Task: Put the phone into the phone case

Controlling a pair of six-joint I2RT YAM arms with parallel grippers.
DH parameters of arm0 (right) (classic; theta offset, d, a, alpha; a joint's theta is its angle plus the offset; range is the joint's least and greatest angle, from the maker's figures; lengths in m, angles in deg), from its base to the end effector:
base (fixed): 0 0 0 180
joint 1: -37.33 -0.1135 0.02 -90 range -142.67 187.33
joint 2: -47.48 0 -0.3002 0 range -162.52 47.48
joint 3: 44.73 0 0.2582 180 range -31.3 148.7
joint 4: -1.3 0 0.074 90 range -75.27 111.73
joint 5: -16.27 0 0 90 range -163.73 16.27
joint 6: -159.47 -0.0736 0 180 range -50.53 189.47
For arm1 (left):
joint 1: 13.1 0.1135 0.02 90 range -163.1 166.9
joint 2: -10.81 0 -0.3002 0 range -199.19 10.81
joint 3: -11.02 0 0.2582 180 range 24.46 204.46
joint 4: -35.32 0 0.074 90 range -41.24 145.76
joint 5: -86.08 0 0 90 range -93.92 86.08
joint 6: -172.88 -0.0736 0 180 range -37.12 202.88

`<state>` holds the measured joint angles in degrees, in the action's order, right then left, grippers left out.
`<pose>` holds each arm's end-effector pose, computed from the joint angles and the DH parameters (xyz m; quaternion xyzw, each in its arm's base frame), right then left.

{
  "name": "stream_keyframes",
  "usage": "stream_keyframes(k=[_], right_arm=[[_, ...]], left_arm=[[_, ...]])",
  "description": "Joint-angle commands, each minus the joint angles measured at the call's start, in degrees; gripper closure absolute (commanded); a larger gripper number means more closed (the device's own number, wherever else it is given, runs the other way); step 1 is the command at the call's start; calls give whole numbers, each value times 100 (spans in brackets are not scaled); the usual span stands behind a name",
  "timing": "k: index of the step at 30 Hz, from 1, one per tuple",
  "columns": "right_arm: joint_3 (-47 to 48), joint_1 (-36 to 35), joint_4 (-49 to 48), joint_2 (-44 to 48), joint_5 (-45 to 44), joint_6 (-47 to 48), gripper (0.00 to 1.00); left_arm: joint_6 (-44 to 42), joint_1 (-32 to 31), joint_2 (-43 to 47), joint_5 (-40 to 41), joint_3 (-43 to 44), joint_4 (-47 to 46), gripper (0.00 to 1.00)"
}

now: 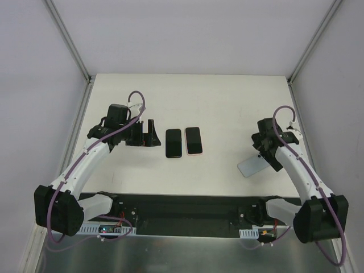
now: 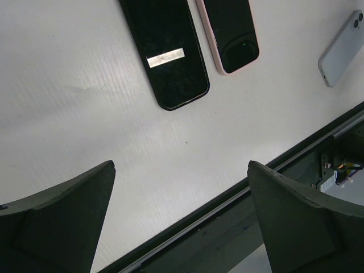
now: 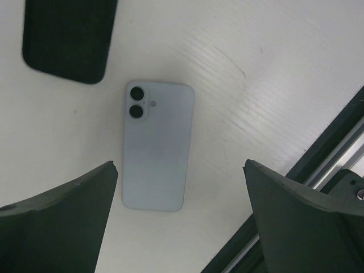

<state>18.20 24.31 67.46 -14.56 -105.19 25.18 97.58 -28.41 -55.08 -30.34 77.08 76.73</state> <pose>0.1983 0.0064 0.2584 0.3093 0.8898 -0.1335 0.3079 0.2429 -0.1004 0.2960 0.0990 0.8862 -0.3051 0.3343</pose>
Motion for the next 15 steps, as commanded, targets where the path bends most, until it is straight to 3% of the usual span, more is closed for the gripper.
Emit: stream_keyframes(k=[1,3,7,15], right_arm=[[472,763,-499,-937,-106,595,4],[963,975,-544,-1414,17,877,1],[1615,1528,-675,-2748,509,1002,26],[1914,2162,-1397,-3823,1555,1028,50]], left_arm=[[24,19,155,-4,38,-19,1],[42,19,173,-4,29,-28,1],[33,19,217,31,29,-19,1],[33,11,217,22,29,-28,1]])
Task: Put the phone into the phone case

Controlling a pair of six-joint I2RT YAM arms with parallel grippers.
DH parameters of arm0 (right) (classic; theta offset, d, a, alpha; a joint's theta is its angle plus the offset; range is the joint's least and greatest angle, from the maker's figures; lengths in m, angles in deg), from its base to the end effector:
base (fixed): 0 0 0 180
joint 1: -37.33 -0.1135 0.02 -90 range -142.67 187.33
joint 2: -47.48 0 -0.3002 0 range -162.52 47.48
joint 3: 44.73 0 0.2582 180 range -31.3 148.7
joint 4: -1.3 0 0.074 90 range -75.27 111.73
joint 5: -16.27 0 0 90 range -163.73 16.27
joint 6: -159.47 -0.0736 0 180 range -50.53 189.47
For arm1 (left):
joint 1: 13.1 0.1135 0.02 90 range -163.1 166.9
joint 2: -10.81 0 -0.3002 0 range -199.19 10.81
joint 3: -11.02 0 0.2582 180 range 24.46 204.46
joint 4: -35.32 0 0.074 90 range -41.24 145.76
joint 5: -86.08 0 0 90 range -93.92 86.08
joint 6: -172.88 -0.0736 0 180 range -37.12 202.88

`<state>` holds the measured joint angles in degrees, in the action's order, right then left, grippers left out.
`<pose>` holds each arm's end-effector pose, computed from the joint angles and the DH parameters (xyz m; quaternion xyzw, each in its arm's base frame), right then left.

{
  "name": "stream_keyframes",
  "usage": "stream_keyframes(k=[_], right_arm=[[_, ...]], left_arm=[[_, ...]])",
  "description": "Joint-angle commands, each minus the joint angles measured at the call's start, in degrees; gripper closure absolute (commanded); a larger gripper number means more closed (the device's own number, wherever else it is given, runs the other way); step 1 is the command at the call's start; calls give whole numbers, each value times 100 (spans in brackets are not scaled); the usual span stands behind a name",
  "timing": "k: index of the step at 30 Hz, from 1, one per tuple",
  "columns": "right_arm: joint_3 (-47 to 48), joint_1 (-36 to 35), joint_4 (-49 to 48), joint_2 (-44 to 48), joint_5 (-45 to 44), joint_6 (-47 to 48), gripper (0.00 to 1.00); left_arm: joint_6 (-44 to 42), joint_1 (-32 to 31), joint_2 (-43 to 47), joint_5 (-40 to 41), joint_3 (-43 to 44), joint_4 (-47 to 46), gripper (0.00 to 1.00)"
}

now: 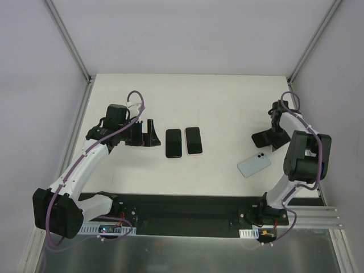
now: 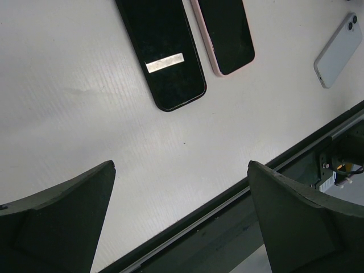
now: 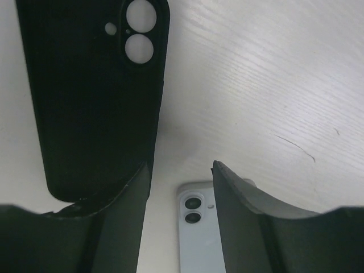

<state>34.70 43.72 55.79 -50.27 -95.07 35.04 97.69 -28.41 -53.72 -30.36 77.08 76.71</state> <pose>0.3426 -0.0653 0.1936 0.3648 0.9010 -0.1420 0.1868 0.2386 -0.0993 0.3018 0.1007 0.8814 -0.3072 0.3445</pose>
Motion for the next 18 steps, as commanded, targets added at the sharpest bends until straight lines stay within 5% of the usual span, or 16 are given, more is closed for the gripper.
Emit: stream_keyframes(k=[1,9,18], right_arm=[[308,248,-282,-314,578,42,51],[528,363,-344,-806,684,51,59],[546,371,-388,-596,754,385,99]], left_arm=[[22,11,107,42,38,-17,1],[13,11,143,60,38,-17,1],[-22,11,257,209,29,-17,1]])
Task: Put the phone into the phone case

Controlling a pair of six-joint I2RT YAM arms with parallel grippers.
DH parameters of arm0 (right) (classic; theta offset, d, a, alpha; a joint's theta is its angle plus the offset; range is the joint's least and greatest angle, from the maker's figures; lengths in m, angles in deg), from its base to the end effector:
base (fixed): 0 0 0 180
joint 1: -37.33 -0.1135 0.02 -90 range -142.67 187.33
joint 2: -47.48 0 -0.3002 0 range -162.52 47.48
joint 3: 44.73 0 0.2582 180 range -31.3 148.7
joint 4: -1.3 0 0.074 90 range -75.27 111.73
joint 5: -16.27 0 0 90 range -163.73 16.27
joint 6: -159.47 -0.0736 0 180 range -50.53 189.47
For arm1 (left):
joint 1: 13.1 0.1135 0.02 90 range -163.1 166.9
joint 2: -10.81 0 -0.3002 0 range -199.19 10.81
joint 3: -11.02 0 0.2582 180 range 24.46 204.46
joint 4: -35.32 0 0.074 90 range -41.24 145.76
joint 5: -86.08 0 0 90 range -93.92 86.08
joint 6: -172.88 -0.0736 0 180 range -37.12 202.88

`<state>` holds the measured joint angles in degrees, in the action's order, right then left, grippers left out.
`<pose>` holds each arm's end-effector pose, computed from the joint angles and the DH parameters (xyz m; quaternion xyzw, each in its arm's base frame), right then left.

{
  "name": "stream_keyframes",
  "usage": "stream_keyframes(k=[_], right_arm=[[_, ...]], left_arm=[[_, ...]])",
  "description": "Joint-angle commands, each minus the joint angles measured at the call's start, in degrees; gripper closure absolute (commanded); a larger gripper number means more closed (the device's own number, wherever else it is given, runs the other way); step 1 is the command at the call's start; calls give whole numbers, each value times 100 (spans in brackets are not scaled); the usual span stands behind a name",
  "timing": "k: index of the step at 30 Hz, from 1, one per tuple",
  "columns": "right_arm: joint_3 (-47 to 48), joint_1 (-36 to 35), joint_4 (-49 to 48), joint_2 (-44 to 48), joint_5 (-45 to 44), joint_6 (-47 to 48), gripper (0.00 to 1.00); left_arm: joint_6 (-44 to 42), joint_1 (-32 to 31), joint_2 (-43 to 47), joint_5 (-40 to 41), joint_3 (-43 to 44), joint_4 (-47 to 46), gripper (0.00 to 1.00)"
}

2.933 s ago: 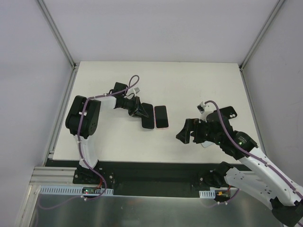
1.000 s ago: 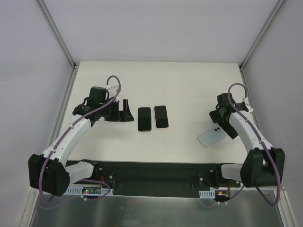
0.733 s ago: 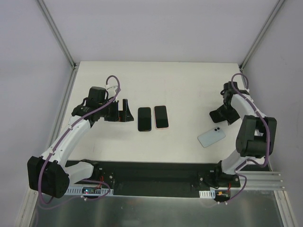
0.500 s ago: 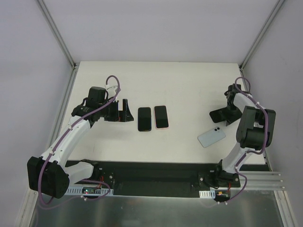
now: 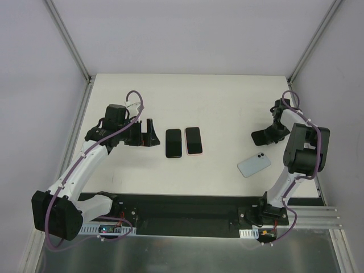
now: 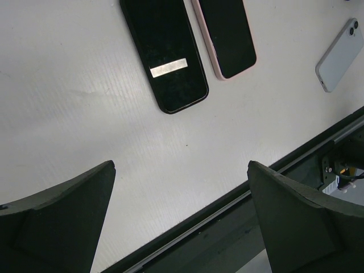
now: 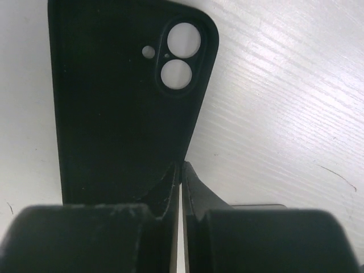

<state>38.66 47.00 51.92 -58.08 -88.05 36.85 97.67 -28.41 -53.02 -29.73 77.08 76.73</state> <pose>0.3741 -0.0822 0.1665 0.3713 0.9083 -0.0912 0.1700 0.2368 -0.0981 0.3044 0.0998 0.8800 -0.3034 0.3515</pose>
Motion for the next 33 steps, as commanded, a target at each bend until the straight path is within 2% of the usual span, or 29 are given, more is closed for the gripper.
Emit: stream_keyframes(k=[1,8,16,21,26,29,33], right_arm=[[141,44,-36,246,70,256,99],[106,-70,-186,905,509,1167,99],[-464,-967,-247,1722,1160,2488,99],[-1333,-2028,-388,2451,1389,2656,99],[-1950,-2978,-563,3110,1678,2349,99],[-2108,-3759,-590,3216,1652,2243,99],[-2082,-4385,-485,3129,1503,2103,99]], left_arm=[[-20,11,187,154,20,-19,1],[-11,11,187,207,11,-19,1],[-20,11,231,321,3,-19,1],[-11,11,249,418,3,-19,1],[-11,11,266,480,-6,-11,1],[-11,11,257,480,-6,-19,1],[-11,11,231,480,3,-19,1]])
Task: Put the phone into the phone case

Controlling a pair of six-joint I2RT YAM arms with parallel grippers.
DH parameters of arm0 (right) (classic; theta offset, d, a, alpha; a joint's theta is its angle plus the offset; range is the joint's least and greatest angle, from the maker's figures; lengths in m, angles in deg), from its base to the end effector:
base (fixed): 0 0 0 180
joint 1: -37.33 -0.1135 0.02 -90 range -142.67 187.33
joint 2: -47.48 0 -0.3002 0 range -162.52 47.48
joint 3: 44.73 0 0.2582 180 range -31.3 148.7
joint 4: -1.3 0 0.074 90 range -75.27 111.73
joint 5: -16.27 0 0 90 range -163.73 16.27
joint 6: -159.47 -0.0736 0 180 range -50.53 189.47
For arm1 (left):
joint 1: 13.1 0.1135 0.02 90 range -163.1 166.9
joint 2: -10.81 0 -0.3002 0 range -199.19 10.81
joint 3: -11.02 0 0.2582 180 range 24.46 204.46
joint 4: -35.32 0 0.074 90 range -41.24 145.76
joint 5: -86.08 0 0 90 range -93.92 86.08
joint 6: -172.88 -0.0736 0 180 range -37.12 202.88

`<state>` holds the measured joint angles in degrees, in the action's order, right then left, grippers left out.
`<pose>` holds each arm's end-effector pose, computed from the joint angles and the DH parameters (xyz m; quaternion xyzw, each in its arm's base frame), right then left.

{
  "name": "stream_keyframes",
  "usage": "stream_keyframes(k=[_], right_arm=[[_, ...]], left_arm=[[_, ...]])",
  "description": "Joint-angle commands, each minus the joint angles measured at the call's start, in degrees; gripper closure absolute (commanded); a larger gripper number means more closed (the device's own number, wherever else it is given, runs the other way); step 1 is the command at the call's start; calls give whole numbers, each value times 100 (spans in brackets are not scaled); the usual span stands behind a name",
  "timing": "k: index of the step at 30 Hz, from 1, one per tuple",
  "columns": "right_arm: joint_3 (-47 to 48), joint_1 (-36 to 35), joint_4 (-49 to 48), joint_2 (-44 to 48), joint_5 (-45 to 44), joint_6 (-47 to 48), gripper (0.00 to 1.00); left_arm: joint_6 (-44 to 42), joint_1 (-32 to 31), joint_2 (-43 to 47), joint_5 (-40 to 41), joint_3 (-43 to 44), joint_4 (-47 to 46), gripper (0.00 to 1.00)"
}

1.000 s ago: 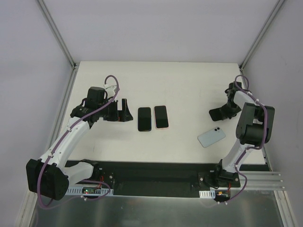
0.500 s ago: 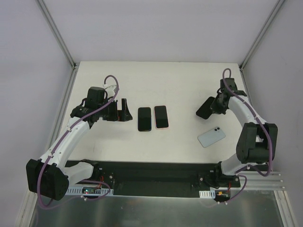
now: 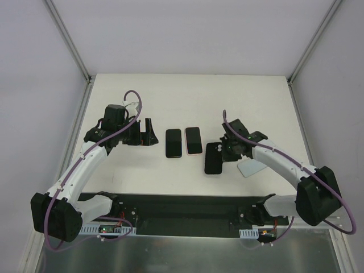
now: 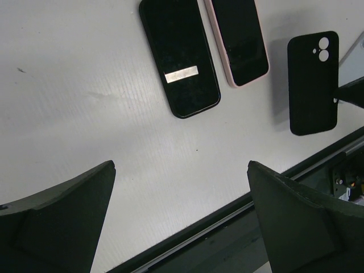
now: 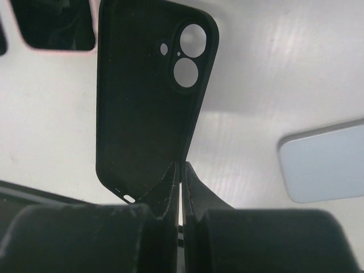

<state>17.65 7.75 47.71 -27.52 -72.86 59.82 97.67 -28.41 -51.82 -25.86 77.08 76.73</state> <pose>0.2344 0.1344 0.2205 -0.1688 0.9488 0.0965 0.2490 0.2357 -0.0930 0.3080 0.0875 0.8819 -0.2769 0.3713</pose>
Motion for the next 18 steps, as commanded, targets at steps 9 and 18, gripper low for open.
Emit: stream_keyframes(k=[9,18], right_arm=[[-87,-1190,-81,-515,-482,-529,99],[-44,-1269,226,-524,-727,-819,78]], left_arm=[[-2,11,137,40,3,-19,1],[7,11,119,22,3,-19,1]])
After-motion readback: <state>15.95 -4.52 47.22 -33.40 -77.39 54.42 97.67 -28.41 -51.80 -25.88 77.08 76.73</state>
